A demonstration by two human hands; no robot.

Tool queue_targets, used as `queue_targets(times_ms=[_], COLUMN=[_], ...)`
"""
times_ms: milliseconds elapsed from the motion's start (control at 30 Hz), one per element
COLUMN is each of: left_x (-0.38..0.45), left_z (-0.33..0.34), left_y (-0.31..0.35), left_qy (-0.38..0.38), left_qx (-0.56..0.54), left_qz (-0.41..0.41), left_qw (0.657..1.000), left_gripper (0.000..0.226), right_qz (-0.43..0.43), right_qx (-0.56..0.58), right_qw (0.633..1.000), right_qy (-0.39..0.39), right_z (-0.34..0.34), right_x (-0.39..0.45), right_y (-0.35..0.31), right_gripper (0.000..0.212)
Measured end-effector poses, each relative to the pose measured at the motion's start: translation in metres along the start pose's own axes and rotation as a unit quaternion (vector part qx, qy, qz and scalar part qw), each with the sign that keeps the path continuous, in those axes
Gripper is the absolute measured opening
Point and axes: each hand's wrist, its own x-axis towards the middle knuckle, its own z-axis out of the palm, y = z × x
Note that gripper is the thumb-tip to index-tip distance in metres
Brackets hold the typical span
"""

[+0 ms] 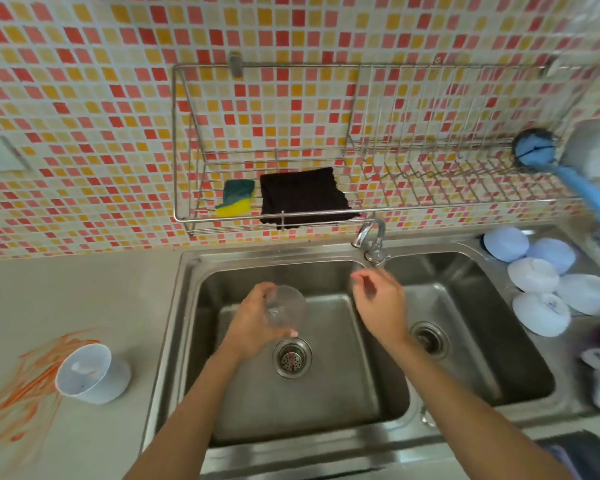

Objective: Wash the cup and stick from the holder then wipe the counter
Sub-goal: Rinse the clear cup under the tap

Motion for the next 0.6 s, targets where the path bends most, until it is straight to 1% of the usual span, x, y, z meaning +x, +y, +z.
queue_targets(times_ms=[67, 167, 267, 333, 400, 500, 600], left_x=[0.007, 0.022, 0.039, 0.048, 0.055, 0.063, 0.068], left_z=[0.014, 0.031, 0.044, 0.051, 0.057, 0.063, 0.065], left_y=[0.011, 0.025, 0.035, 0.040, 0.042, 0.046, 0.051], left_qy=[-0.009, -0.016, -0.018, -0.024, -0.031, -0.032, -0.028], left_qx=[0.013, 0.019, 0.015, 0.016, 0.024, 0.022, 0.018], left_qz=[0.005, 0.007, 0.001, -0.001, -0.001, -0.008, -0.009], left_qw=[1.000, 1.000, 1.000, 1.000, 0.999, 0.999, 0.999], left_gripper=[0.094, 0.092, 0.091, 0.090, 0.089, 0.091, 0.089], right_qz=[0.068, 0.145, 0.192, 0.206, 0.213, 0.209, 0.214], right_qx=[-0.028, -0.048, -0.035, -0.044, -0.044, -0.043, -0.033], right_qw=[0.997, 0.987, 0.977, 0.972, 0.968, 0.966, 0.965], right_qy=[-0.018, -0.050, -0.082, -0.106, -0.128, -0.149, -0.149], right_z=[-0.011, -0.022, -0.024, -0.020, -0.014, -0.005, 0.002], right_x=[-0.003, 0.005, 0.021, 0.032, 0.043, 0.056, 0.066], right_y=[0.039, 0.074, 0.092, 0.100, 0.106, 0.108, 0.111], right_gripper=[0.009, 0.011, 0.024, 0.037, 0.045, 0.047, 0.043])
